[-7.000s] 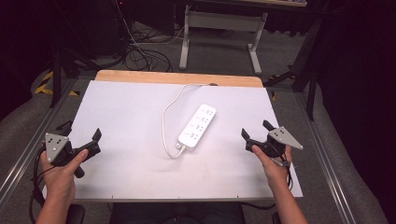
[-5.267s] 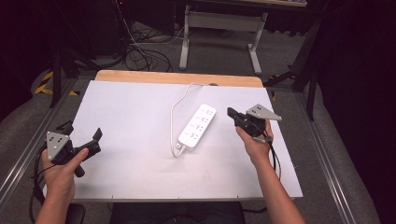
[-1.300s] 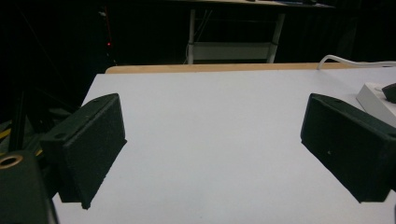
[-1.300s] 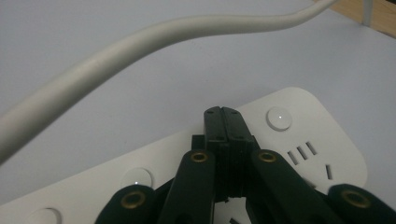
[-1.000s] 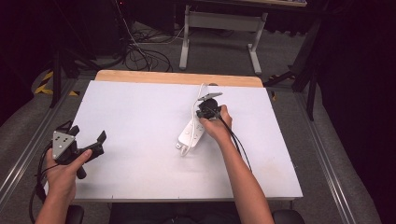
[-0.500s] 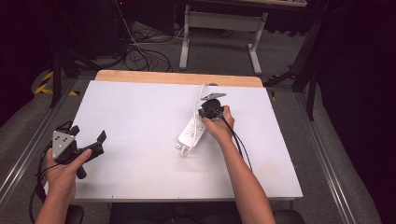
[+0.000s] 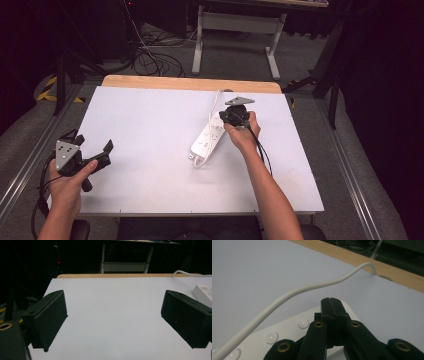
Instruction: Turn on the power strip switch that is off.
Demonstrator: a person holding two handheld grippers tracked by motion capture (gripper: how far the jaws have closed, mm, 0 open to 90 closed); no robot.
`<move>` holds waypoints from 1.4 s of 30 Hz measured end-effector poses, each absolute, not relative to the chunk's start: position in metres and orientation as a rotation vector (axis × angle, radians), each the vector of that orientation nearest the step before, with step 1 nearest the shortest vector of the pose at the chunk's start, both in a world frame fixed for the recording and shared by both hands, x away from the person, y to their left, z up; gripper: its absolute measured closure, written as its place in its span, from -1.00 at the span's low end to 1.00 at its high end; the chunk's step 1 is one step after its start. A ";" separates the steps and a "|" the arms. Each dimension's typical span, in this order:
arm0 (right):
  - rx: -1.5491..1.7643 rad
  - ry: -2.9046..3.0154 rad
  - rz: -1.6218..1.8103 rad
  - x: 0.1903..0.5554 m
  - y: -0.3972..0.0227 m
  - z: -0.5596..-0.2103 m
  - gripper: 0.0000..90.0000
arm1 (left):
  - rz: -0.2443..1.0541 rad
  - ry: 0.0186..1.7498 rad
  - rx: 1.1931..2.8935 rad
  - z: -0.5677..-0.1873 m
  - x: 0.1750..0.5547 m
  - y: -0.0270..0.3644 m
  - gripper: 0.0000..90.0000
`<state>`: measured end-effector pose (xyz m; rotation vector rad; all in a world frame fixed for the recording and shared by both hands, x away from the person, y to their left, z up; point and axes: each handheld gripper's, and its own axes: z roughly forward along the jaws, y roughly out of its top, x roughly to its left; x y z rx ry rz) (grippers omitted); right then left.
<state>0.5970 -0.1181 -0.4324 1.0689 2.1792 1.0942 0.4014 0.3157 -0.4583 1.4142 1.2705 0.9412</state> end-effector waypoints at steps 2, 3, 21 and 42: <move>1.062 2.167 1.112 0.595 -0.123 -0.430 1.00 | 0.942 1.270 1.413 -0.458 0.401 0.315 -0.84; 1.058 2.162 1.119 0.593 -0.125 -0.429 1.00 | 0.942 1.270 1.413 -0.458 0.401 0.315 -0.84; 0.942 2.106 1.276 0.549 -0.153 -0.412 1.00 | 0.949 1.267 1.424 -0.459 0.402 0.314 -0.84; 0.935 2.016 1.404 0.509 -0.188 -0.406 0.84 | 0.944 1.252 1.425 -0.458 0.400 0.313 -0.84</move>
